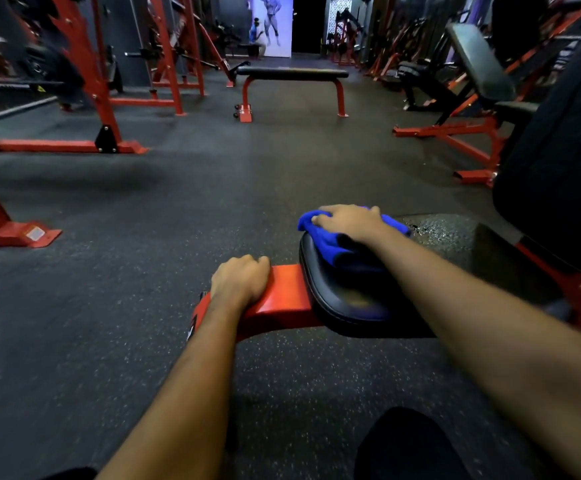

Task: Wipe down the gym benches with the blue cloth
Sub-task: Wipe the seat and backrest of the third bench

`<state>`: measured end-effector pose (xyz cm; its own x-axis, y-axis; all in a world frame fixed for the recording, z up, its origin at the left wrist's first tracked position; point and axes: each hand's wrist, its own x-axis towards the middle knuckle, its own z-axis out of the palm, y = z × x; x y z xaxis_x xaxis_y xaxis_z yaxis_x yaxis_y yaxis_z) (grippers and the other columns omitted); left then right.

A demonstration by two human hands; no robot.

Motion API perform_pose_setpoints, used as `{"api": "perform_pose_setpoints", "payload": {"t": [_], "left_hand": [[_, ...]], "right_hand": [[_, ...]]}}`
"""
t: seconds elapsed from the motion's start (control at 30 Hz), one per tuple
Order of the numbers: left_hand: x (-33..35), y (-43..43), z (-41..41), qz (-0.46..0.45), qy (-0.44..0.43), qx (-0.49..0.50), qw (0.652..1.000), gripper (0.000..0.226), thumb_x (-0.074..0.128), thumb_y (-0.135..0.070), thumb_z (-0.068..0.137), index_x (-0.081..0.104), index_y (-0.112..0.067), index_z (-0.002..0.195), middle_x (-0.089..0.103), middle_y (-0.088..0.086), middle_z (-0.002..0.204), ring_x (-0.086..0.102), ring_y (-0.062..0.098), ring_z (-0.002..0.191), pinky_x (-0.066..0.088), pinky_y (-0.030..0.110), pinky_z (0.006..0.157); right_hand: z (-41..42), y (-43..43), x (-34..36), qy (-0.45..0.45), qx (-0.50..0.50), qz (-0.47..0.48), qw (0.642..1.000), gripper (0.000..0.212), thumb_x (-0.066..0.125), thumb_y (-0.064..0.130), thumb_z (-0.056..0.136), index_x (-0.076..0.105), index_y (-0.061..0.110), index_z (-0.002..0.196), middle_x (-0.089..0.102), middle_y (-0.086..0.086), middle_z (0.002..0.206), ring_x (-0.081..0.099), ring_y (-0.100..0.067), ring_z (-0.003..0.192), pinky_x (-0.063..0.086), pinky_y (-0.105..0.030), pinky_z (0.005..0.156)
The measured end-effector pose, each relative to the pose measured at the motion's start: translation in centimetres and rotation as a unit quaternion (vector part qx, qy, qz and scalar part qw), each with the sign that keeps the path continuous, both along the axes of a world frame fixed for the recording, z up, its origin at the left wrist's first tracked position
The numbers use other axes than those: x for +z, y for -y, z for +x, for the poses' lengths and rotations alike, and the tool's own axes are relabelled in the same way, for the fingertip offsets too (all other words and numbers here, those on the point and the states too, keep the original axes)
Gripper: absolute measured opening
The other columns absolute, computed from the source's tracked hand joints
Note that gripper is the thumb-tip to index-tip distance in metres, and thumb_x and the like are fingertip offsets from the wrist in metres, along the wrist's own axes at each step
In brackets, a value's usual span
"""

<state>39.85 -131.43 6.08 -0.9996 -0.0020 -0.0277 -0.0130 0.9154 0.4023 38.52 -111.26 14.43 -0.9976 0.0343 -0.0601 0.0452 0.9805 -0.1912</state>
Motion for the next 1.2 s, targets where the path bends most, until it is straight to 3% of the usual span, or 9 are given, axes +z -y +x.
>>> {"api": "perform_pose_setpoints", "payload": {"t": [0.1,0.23,0.4,0.53,0.63,0.8,0.9,1.07,1.2], "left_hand": [[0.0,0.1,0.2,0.001,-0.001,-0.003,1.0,0.05,0.028,-0.037,0.097,0.064,-0.009,0.114,0.061,0.02,0.127,0.056,0.038,0.115,0.042,0.041,0.091],[0.0,0.1,0.1,0.003,-0.002,-0.003,1.0,0.05,0.027,-0.038,0.096,0.064,-0.009,0.115,0.061,0.019,0.127,0.055,0.038,0.115,0.042,0.041,0.091],[-0.1,0.1,0.1,0.009,-0.002,-0.004,1.0,0.051,0.027,-0.038,0.096,0.064,-0.008,0.112,0.062,0.02,0.125,0.056,0.038,0.112,0.043,0.041,0.091],[-0.3,0.1,0.1,0.008,-0.005,-0.007,1.0,0.051,0.027,-0.038,0.096,0.064,-0.007,0.112,0.062,0.02,0.125,0.056,0.038,0.113,0.043,0.041,0.091],[-0.1,0.2,0.1,-0.001,-0.003,-0.012,1.0,0.052,0.026,-0.038,0.095,0.065,-0.008,0.112,0.062,0.019,0.125,0.056,0.038,0.113,0.043,0.04,0.091],[-0.2,0.1,0.1,-0.001,-0.006,-0.016,1.0,0.051,0.025,-0.037,0.096,0.065,-0.008,0.112,0.062,0.019,0.125,0.056,0.037,0.112,0.042,0.04,0.089],[-0.5,0.1,-0.1,-0.005,-0.006,-0.018,1.0,0.052,0.025,-0.037,0.095,0.064,-0.008,0.115,0.061,0.018,0.127,0.056,0.038,0.114,0.042,0.04,0.09],[-0.3,0.3,-0.1,-0.023,-0.006,-0.034,0.999,0.05,0.023,-0.035,0.096,0.063,-0.01,0.115,0.061,0.017,0.128,0.056,0.037,0.114,0.041,0.039,0.087],[0.1,0.2,0.2,-0.014,-0.007,-0.031,0.999,0.051,0.024,-0.036,0.098,0.064,-0.009,0.114,0.062,0.018,0.127,0.056,0.037,0.113,0.042,0.04,0.089]], "right_hand": [[2.6,0.7,-0.9,-0.043,0.087,0.008,0.995,0.038,0.041,0.05,0.101,0.049,0.046,0.138,0.041,0.019,0.152,0.03,-0.013,0.145,0.017,-0.06,0.113],[5.0,-3.1,-1.0,-0.039,0.187,-0.026,0.981,0.046,0.048,0.046,0.101,0.041,0.044,0.146,0.029,0.025,0.157,0.018,-0.005,0.149,0.016,-0.052,0.119],[0.6,-0.8,-0.1,-0.026,-0.003,-0.018,0.999,0.035,0.04,0.043,0.099,0.054,0.044,0.131,0.054,0.008,0.143,0.042,-0.02,0.136,0.02,-0.051,0.11],[3.6,-0.7,-1.1,-0.056,0.109,-0.011,0.992,0.038,0.045,0.044,0.101,0.049,0.045,0.139,0.041,0.02,0.152,0.031,-0.01,0.145,0.017,-0.054,0.115],[5.9,-3.3,-1.2,-0.056,0.18,-0.05,0.981,0.045,0.052,0.04,0.1,0.045,0.04,0.145,0.033,0.025,0.155,0.023,-0.001,0.146,0.017,-0.044,0.119],[1.9,-1.6,-0.1,-0.028,-0.002,-0.022,0.999,0.042,0.043,0.045,0.101,0.047,0.041,0.142,0.045,0.011,0.151,0.037,-0.019,0.142,0.022,-0.048,0.114],[3.5,0.8,-0.4,-0.05,0.053,-0.01,0.997,0.04,0.044,0.044,0.1,0.047,0.046,0.14,0.041,0.017,0.153,0.032,-0.014,0.145,0.019,-0.05,0.114],[10.3,-1.9,-1.6,-0.088,0.178,-0.075,0.977,0.04,0.054,0.04,0.098,0.052,0.046,0.138,0.038,0.026,0.152,0.027,0.0,0.144,0.024,-0.039,0.116],[5.6,-0.8,-0.6,-0.07,0.045,-0.058,0.995,0.043,0.053,0.037,0.098,0.05,0.039,0.141,0.036,0.018,0.156,0.029,-0.01,0.147,0.023,-0.042,0.119]]}}
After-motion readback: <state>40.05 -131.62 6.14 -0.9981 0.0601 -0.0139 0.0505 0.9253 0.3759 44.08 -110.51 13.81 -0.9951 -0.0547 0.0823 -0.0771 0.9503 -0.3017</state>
